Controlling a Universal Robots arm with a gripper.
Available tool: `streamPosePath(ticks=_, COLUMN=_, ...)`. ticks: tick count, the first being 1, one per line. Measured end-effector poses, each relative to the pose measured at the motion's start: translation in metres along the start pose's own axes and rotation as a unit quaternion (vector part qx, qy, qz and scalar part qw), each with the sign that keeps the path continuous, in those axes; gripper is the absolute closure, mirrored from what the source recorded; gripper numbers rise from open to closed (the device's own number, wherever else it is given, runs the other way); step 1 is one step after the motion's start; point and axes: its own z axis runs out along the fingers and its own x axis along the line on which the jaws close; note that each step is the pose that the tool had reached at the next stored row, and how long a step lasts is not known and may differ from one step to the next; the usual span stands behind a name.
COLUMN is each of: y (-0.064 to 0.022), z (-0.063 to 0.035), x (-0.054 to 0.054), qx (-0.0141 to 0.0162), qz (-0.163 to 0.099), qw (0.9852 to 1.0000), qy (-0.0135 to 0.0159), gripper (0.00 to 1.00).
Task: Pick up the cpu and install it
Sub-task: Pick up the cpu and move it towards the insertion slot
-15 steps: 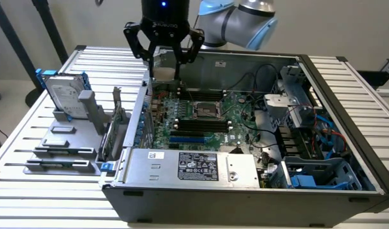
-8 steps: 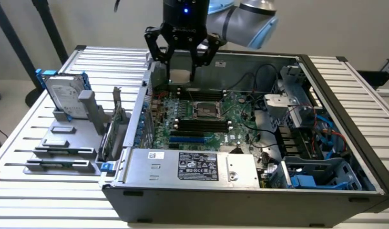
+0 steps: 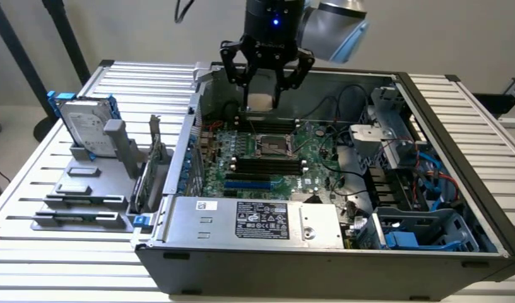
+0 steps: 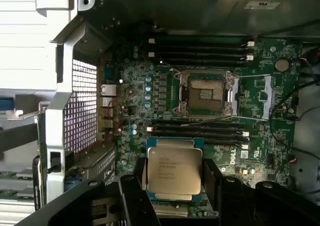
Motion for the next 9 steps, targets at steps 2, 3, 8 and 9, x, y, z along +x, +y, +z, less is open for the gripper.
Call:
streamPosePath(ticks=2, y=0.0044, z=0.0031, x=-0.009, qx=0.0, qz=0.0, qw=1.0, qy=0.0, gripper=0.45)
streamPosePath(ticks=3, y=0.0067, z=0.0046, x=-0.014, qx=0.0, qz=0.0, qw=1.0, qy=0.0, gripper=0.45)
streamPosePath(ticks=8, y=0.0206, z=0.0129, x=-0.029, qx=0.0001, qz=0.0, qw=1.0, qy=0.0, gripper=0.45)
streamPosePath(ticks=9, y=0.0237, z=0.0148, x=-0.03, qx=0.0, qz=0.0, qw=1.0, qy=0.0, gripper=0.45)
